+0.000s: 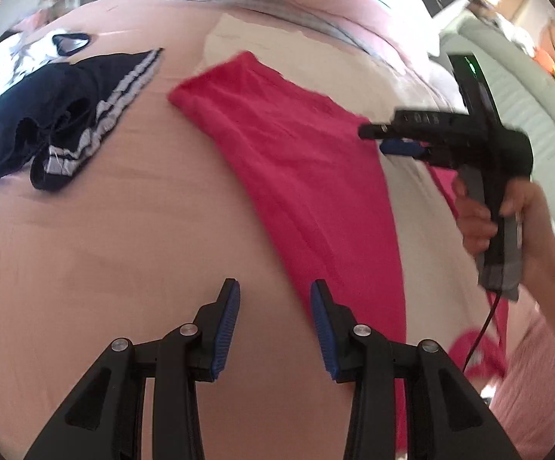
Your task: Fold clothes
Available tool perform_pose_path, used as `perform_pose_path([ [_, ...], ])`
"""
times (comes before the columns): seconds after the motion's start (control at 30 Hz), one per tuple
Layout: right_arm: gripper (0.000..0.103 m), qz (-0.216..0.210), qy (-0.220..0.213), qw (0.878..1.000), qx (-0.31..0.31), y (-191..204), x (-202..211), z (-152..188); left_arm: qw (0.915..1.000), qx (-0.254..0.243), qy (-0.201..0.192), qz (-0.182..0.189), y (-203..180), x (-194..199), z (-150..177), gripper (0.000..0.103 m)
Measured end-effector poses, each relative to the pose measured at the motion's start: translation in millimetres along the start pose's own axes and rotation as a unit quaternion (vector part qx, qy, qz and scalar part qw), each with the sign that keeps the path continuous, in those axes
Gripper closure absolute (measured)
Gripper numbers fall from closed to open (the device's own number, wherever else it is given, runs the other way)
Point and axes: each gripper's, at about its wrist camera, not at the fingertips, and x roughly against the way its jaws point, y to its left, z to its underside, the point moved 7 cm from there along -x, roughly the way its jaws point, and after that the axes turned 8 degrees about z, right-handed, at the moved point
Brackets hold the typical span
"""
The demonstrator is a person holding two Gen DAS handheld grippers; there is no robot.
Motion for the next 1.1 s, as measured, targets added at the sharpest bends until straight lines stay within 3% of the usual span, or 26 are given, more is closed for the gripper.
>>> perform_pose_path([
  [0.07, 0.087, 0.017, -0.008, 1.0, 0.024, 3.2, -6.7, -10.0, 0.9999, 0.013, -0.002, -0.003, 6.3, -5.4, -8.8, 0.068],
  [0.2, 0.1, 0.028, -0.028, 0.997, 0.071, 10.6, -4.9, -19.3, 0.9998, 0.02, -0.004, -0.008, 7.8, -15.2, -22.6, 0.068],
  [0.4, 0.101, 0.049, -0.046, 0.994, 0.09, 14.3, -10.3, -47.6, 0.9998, 0.018, -0.002, -0.004, 0.0, -19.3, -23.9, 0.068],
  [0.5, 0.101, 0.067, -0.047, 0.992, 0.098, 11.9, -17.7, -48.8, 0.9999, 0.006, 0.0, -0.012, -1.0, -17.1, -18.6, 0.068],
  [0.6, 0.101, 0.077, -0.052, 0.989, 0.111, 9.7, -14.7, -45.1, 0.9999, -0.01, 0.001, 0.004, -8.7, -14.1, -13.2, 0.067],
  [0.7, 0.083, 0.078, -0.015, 0.994, 0.076, -4.1, -9.6, -36.5, 0.998, -0.056, 0.001, 0.029, -28.3, -13.0, -6.2, 0.067],
  [0.8, 0.079, 0.065, -0.045, 0.996, 0.042, -14.1, 30.7, -22.7, 0.9923, -0.121, 0.011, 0.025, -52.6, -16.9, 10.6, 0.067],
  [0.9, 0.079, 0.053, -0.06, 0.996, 0.048, -10.5, 79.1, 8.4, 0.9871, -0.158, 0.024, 0.002, -61.1, -20.8, 26.4, 0.067],
  [1.1, 0.078, 0.022, 0.015, 0.996, 0.083, 18.4, 114.2, 134.9, 0.9826, -0.185, 0.021, 0.003, -78.1, -17.9, 49.7, 0.067],
])
